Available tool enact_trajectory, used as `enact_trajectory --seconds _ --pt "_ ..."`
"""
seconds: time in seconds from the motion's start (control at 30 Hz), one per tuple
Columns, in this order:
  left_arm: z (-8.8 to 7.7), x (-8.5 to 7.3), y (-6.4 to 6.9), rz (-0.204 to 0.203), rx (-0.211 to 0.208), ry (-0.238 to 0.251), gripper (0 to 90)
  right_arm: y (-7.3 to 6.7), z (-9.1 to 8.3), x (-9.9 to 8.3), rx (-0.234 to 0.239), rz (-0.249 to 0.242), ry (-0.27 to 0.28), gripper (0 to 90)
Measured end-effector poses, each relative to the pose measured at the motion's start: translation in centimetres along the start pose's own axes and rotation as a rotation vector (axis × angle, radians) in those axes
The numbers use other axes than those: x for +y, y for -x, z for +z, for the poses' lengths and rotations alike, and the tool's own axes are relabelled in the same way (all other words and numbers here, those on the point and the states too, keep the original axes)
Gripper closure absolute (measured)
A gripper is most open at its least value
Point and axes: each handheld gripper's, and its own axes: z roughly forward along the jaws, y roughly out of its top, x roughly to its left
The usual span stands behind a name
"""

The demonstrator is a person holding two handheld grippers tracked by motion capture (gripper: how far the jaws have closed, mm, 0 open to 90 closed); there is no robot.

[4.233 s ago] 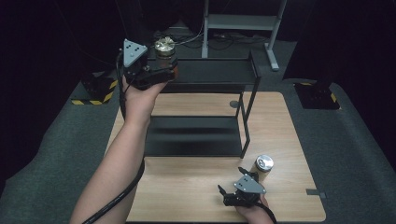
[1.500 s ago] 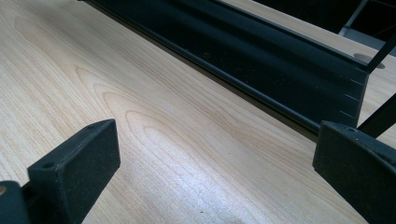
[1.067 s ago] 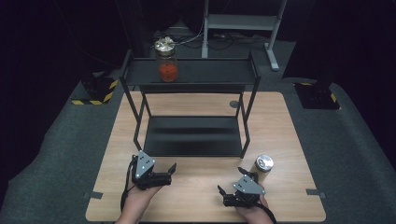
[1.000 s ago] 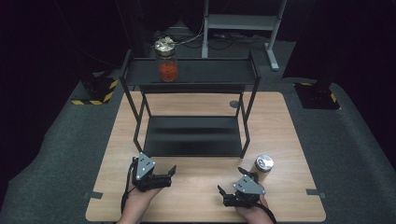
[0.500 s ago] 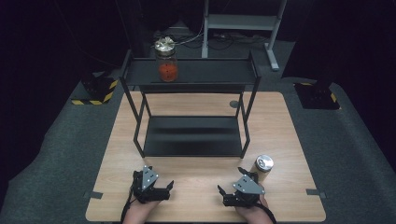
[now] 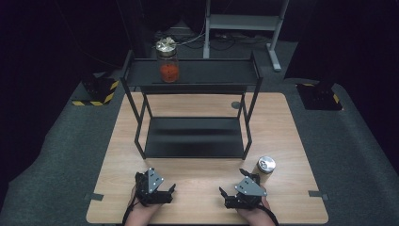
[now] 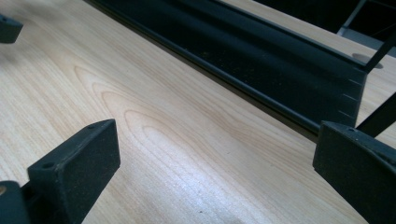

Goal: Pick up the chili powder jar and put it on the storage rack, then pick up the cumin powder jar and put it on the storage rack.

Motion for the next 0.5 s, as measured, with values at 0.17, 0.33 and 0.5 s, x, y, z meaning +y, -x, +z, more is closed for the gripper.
enact_trajectory --seconds 0.17,0.33,0.5 --pt "-0.12 -0.28 -0.08 -0.010 -0.002 0.016 0.8 -0.10 -0.01 -0.02 -0.007 0.002 0.001 0.0" --pt "-0.08 -0.21 -0.19 -0.002 -0.010 0.012 0.8 0.06 0.01 -0.06 0.014 -0.020 0.006 0.0" --pt "-0.15 -0.32 -0.13 0.013 -0.013 0.019 0.8 0.12 -0.32 0.31 0.024 -0.010 0.041 0.0"
